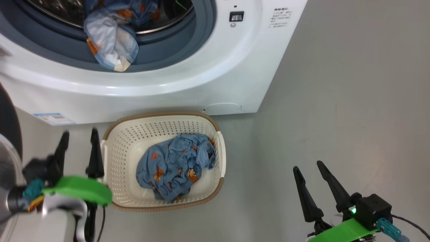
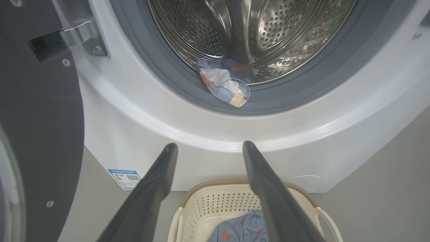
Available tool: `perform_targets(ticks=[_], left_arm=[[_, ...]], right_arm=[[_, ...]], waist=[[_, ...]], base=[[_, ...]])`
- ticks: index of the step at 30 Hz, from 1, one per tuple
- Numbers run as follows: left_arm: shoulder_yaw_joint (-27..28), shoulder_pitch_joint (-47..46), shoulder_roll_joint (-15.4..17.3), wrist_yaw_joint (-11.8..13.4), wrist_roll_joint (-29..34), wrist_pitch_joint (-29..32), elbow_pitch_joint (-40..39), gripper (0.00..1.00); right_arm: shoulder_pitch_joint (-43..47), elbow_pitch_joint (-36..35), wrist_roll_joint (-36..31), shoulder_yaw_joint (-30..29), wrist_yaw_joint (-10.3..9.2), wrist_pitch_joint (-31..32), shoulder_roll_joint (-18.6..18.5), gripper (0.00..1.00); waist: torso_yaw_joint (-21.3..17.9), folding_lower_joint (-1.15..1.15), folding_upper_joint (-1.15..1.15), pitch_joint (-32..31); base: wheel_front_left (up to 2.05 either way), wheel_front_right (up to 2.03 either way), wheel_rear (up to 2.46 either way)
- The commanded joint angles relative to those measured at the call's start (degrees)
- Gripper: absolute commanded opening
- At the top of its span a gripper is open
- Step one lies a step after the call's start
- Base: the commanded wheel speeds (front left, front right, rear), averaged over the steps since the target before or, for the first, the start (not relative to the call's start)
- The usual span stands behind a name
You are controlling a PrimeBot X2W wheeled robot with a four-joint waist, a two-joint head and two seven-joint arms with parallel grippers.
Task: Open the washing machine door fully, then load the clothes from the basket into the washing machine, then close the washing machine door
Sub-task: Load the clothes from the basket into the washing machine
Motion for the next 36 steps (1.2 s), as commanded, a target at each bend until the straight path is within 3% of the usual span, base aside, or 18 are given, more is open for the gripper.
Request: perform_targets(ticks=[1,11,17,31,36], left_arm=[[1.39,-3.12,2.01,-0.3,0.56,-0.02,-1.09,1.0],[-0.46,-14.33,6.13,-2.88,1.93,5.18,2.19,1.0],[-1.33,-23.8,10.0,-4.09,2.89,13.06,5.21,1.0],[-3.04,-40.47,14.66,-1.32,6.35,26.02,23.05,1.0],[-4.12,-43.9,15.93,-1.98,7.02,28.54,29.57,1.0]], right_arm=[[-1.42,-1.4,-0.28,1.7,0.35,-0.28,-0.25,1.0],[-3.09,-1.81,1.37,3.12,0.35,-0.28,-0.25,1.0],[-3.98,-2.46,3.28,4.84,0.35,-0.28,-0.25,1.0],[-4.24,-2.91,5.0,7.5,0.35,-0.28,-0.25,1.0],[-3.98,-3.47,5.09,8.08,0.35,-0.28,-0.25,1.0]], waist=[[-0.47,0.0,0.0,1.07],[-4.6,0.0,0.0,4.94],[-8.9,0.0,0.0,7.64],[-14.57,0.0,0.0,8.91],[-15.68,0.0,0.0,9.52]], base=[[0.0,0.0,0.0],[0.0,0.0,0.0],[0.0,0.0,0.0],[0.0,0.0,0.0],[0.0,0.0,0.0]])
